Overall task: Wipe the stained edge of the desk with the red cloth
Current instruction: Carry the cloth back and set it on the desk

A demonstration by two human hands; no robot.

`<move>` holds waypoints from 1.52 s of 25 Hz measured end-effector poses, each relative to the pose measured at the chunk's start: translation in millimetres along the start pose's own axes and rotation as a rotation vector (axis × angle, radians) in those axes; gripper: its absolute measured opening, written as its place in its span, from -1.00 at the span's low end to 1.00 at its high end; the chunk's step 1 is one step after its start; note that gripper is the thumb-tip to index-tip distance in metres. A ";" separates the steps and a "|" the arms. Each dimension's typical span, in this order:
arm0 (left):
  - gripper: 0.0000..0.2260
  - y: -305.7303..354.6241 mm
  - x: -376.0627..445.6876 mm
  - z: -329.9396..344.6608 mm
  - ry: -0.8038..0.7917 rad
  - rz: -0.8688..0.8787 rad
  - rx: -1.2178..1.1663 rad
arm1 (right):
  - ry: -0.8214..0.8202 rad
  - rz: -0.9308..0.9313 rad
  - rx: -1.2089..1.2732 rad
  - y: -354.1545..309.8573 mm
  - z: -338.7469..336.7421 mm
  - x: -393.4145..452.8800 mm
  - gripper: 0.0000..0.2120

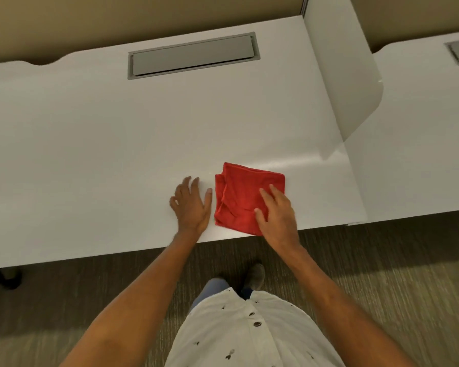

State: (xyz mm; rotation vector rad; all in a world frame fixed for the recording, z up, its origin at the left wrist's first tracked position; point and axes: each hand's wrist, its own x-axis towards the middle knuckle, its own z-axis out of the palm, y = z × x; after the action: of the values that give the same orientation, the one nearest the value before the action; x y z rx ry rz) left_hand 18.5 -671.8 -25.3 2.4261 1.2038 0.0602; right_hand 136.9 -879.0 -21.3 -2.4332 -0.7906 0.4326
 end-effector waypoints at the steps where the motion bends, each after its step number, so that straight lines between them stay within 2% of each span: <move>1: -0.50 11.6 -8.8 3.7 -0.006 0.008 -0.019 | 0.038 0.072 0.009 5.1 -5.3 -2.3 -0.43; 4: -0.49 40.6 -27.0 15.7 -0.060 0.008 -0.037 | 0.018 0.271 0.034 5.9 -11.7 -1.7 -0.36; 6: -0.51 50.4 -27.2 17.5 -0.083 -0.028 -0.038 | -0.011 0.331 0.095 -0.4 -10.6 0.1 -0.34; 10: -0.78 49.9 -12.1 10.8 -0.166 0.012 -0.022 | -0.030 0.363 0.191 -17.8 -6.2 6.1 -0.44; 14: -0.84 29.9 4.3 -8.3 -0.265 -0.074 -0.292 | -0.045 0.415 0.269 -45.4 -0.2 19.6 -0.52; 18: -0.78 -15.3 50.1 -53.4 -0.279 -0.154 -0.489 | -0.012 0.410 0.385 -105.2 17.0 54.8 -0.57; 25: -0.82 -127.9 164.4 -162.5 -0.146 -0.229 -0.756 | -0.001 0.334 0.544 -257.1 72.5 156.9 -0.64; 32: -0.78 -231.9 267.5 -243.0 -0.091 -0.337 -1.059 | -0.108 0.258 0.724 -390.5 136.5 264.3 -0.63; 38: -0.69 -286.2 356.4 -285.5 -0.051 -0.354 -1.161 | -0.182 0.202 0.757 -481.0 171.7 350.1 -0.56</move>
State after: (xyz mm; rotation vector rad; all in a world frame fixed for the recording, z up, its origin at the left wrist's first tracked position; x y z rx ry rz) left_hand -38.4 -144.0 67.9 1.1949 1.0944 0.4461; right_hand 118.6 -267.6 74.8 -1.7735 -0.3474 0.8615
